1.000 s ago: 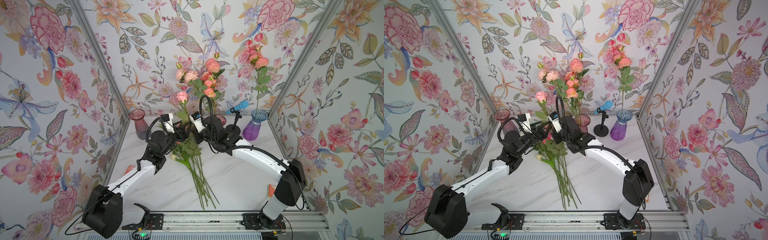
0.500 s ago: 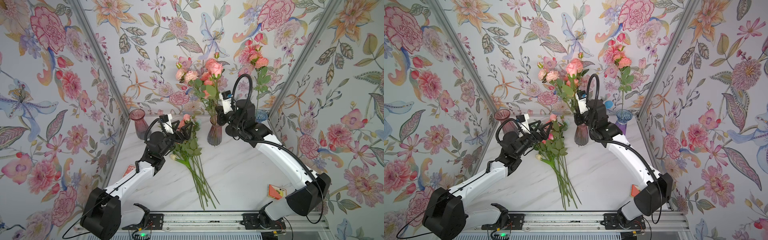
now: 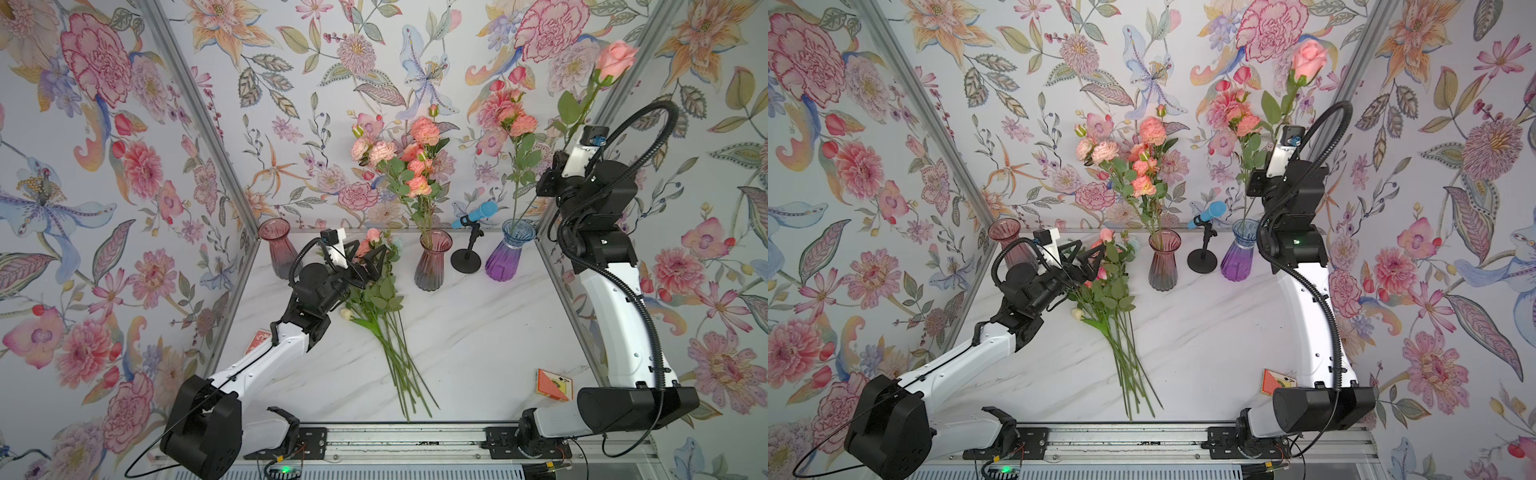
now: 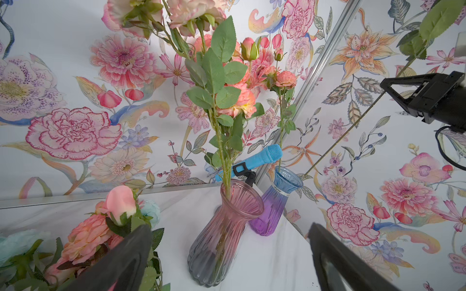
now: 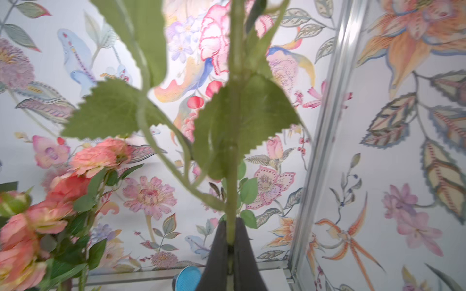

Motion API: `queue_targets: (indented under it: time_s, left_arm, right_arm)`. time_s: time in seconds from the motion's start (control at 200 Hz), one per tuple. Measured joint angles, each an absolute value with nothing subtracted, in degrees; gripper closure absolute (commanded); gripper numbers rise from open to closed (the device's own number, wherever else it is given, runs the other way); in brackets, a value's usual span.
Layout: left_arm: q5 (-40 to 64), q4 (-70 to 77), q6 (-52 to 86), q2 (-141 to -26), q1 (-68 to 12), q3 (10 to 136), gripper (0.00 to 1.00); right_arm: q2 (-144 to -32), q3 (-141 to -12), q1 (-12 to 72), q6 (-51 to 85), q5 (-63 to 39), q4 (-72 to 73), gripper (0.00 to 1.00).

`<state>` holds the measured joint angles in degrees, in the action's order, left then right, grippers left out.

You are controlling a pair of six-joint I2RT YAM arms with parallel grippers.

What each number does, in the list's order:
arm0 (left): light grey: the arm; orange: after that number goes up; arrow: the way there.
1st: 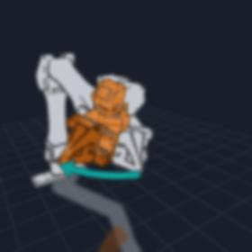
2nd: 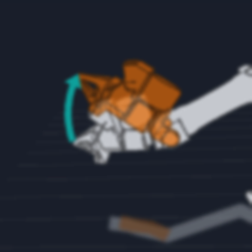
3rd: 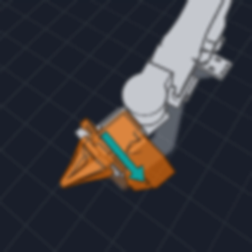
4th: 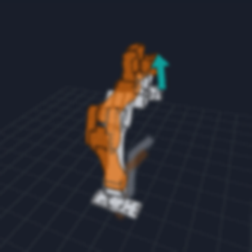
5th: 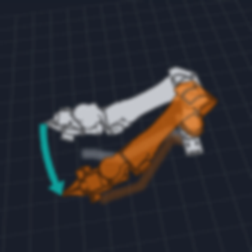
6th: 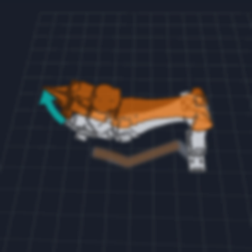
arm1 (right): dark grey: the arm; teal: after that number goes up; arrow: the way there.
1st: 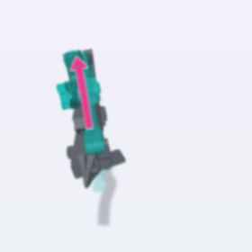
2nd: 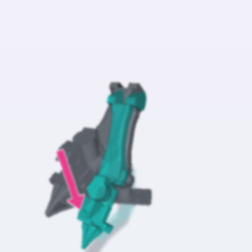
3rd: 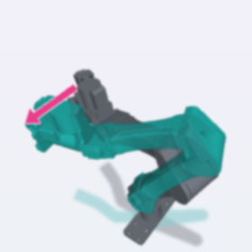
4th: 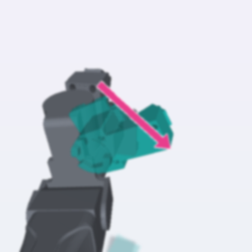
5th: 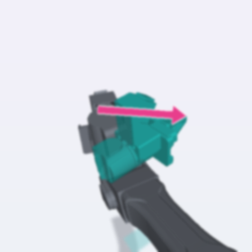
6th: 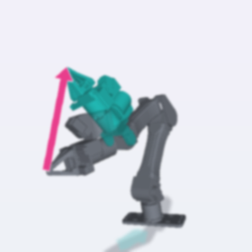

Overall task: Place the pink flowers into the vase
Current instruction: Place the flower in the vase.

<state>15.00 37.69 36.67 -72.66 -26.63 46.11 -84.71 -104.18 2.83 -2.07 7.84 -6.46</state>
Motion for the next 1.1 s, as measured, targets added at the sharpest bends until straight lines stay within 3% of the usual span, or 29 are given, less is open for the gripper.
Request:
queue_targets:
  time_s: [0.43,0.921,1.101]
  left_arm:
    - [14.7,36.1,33.5,-72.7,-26.6,46.2,0.00]
    - [14.5,35.6,31.9,-73.1,-26.6,46.9,0.00]
    - [14.5,35.5,31.9,-73.1,-26.6,46.9,0.00]
  right_arm:
    - [-99.1,-110.0,-1.3,-1.4,7.5,-2.7,1.00]
    - [-102.0,-93.8,-2.3,1.6,4.9,2.1,0.97]
    - [-102.9,-89.8,-2.3,3.4,4.9,2.4,0.85]
